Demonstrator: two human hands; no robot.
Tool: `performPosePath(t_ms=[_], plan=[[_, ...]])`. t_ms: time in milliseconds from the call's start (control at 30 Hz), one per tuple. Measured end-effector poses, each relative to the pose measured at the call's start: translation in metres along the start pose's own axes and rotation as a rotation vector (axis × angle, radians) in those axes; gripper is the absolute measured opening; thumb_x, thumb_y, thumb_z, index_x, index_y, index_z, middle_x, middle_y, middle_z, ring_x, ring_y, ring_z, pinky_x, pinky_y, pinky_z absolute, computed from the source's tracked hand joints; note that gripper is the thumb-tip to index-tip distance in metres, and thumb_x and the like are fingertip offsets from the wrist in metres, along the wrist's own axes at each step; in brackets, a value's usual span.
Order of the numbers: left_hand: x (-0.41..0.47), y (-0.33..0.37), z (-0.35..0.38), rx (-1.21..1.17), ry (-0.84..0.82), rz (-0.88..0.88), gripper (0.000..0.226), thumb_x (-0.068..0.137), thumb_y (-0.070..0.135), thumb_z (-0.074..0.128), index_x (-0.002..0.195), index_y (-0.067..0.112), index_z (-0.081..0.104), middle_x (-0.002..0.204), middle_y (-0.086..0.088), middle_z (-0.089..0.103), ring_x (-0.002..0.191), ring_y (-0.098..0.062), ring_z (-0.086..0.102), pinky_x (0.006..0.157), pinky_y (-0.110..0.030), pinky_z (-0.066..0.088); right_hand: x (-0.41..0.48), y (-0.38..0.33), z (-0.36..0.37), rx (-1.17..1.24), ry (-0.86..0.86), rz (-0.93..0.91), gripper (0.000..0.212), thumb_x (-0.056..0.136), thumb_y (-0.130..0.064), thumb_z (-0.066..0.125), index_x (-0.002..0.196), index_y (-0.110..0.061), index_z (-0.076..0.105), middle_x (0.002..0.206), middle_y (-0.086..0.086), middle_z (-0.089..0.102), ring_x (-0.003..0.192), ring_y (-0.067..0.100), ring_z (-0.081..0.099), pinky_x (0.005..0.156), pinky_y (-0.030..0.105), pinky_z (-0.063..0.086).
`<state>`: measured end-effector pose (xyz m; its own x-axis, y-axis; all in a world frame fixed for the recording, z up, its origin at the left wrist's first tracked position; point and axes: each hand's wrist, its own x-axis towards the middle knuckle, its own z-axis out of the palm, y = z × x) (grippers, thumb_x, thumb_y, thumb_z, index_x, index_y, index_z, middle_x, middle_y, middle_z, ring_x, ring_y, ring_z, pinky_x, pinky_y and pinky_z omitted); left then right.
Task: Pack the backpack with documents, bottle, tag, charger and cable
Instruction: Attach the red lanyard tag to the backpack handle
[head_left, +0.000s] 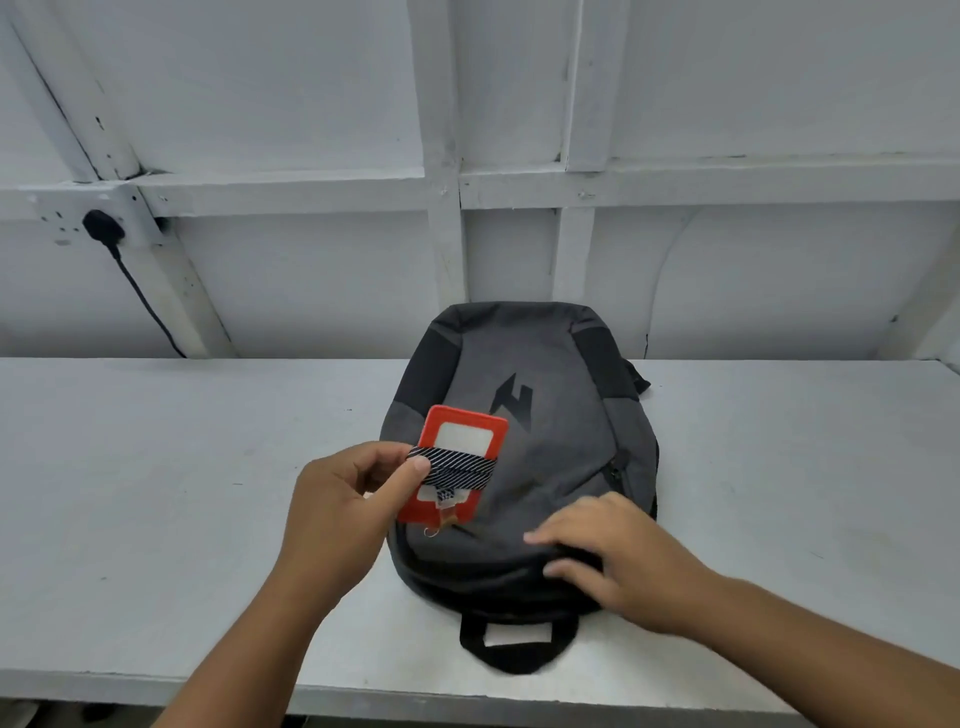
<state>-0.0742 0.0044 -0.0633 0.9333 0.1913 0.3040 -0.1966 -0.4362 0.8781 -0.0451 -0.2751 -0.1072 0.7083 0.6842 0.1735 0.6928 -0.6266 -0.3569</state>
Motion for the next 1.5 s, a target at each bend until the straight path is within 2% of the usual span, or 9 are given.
performPosePath(t_ms=[300,500,633,833,1067,1233,1300,1367,1500], plan=[[-0.006,0.047,-0.009,0.233,0.266,0.585,0.006,0.094,0.026,0.072,0.1,0.026,0.073,0.091,0.021,0.068,0.084,0.0,0.064,0.076,-0.007,0.046,0.1,0.0,-0.097,0.253,0.293,0.209,0.016,0.1,-0.028,0.061,0.105,-0.02,0.074,0.099,-0.006,0.074,0.094,0.011,0.067,0.092,0.039,0.052],[0.021,-0.004,0.066,0.56,-0.048,0.869,0.013,0.088,0.016,0.074,0.09,0.004,0.078,0.081,-0.007,0.071,0.073,-0.025,0.063,0.067,-0.036,0.053,0.121,-0.002,-0.147,0.389,0.433,0.263,0.019,0.1,-0.029,0.06,0.102,-0.022,0.077,0.093,-0.003,0.077,0.088,0.011,0.071,0.084,0.03,0.054],[0.065,-0.047,0.111,0.872,-0.379,0.62,0.007,0.087,0.013,0.073,0.087,0.006,0.076,0.089,-0.013,0.072,0.088,-0.035,0.069,0.074,-0.038,0.053,0.111,-0.014,-0.142,0.367,0.457,0.213,0.018,0.1,-0.029,0.06,0.104,-0.024,0.077,0.092,-0.01,0.076,0.087,0.002,0.068,0.078,0.019,0.051],[0.106,-0.079,0.161,1.069,-0.487,0.418,0.043,0.1,0.015,0.045,0.142,0.011,0.054,0.144,-0.014,0.055,0.128,-0.033,0.054,0.105,-0.042,0.046,0.092,-0.016,-0.126,0.333,0.448,0.19,0.021,0.101,-0.03,0.059,0.114,-0.025,0.074,0.103,-0.015,0.074,0.097,0.0,0.066,0.087,0.022,0.051],[0.115,-0.064,0.185,1.025,-0.5,0.306,0.057,0.11,0.035,0.028,0.161,0.012,0.024,0.166,-0.016,0.029,0.151,-0.034,0.03,0.123,-0.048,0.022,0.075,-0.021,-0.115,0.312,0.364,0.138,0.023,0.104,-0.027,0.054,0.119,-0.021,0.069,0.105,-0.016,0.068,0.1,-0.003,0.06,0.083,0.009,0.044],[0.06,-0.033,0.124,0.736,-0.554,0.332,0.042,0.105,0.042,0.034,0.138,0.028,0.056,0.141,-0.001,0.061,0.124,-0.022,0.057,0.103,-0.035,0.043,0.052,-0.016,-0.088,0.266,0.384,0.065,0.023,0.104,-0.024,0.054,0.121,-0.017,0.068,0.113,-0.007,0.071,0.105,0.005,0.062,0.093,0.028,0.048],[0.029,-0.009,0.085,0.53,-0.46,0.401,0.035,0.094,0.048,0.043,0.099,0.03,0.072,0.096,0.013,0.075,0.09,-0.012,0.068,0.078,-0.034,0.054,0.046,-0.014,-0.075,0.182,0.385,0.021,0.024,0.103,-0.025,0.053,0.121,-0.017,0.067,0.114,-0.006,0.071,0.105,0.011,0.063,0.09,0.038,0.049],[0.009,0.019,0.053,0.304,-0.324,0.446,0.029,0.088,0.041,0.054,0.071,0.026,0.072,0.064,0.016,0.066,0.061,0.001,0.061,0.057,-0.026,0.049,0.042,-0.012,-0.065,0.134,0.393,0.014,0.025,0.103,-0.026,0.053,0.122,-0.016,0.067,0.115,-0.006,0.071,0.106,0.014,0.064,0.088,0.042,0.048],[0.011,0.05,0.031,0.231,-0.017,0.697,0.027,0.089,0.026,0.056,0.071,0.02,0.076,0.067,0.015,0.066,0.064,-0.001,0.059,0.06,-0.019,0.044,0.037,-0.009,-0.05,0.131,0.409,0.008,0.024,0.103,-0.024,0.055,0.122,-0.016,0.067,0.115,-0.006,0.071,0.105,0.013,0.064,0.087,0.041,0.049]])
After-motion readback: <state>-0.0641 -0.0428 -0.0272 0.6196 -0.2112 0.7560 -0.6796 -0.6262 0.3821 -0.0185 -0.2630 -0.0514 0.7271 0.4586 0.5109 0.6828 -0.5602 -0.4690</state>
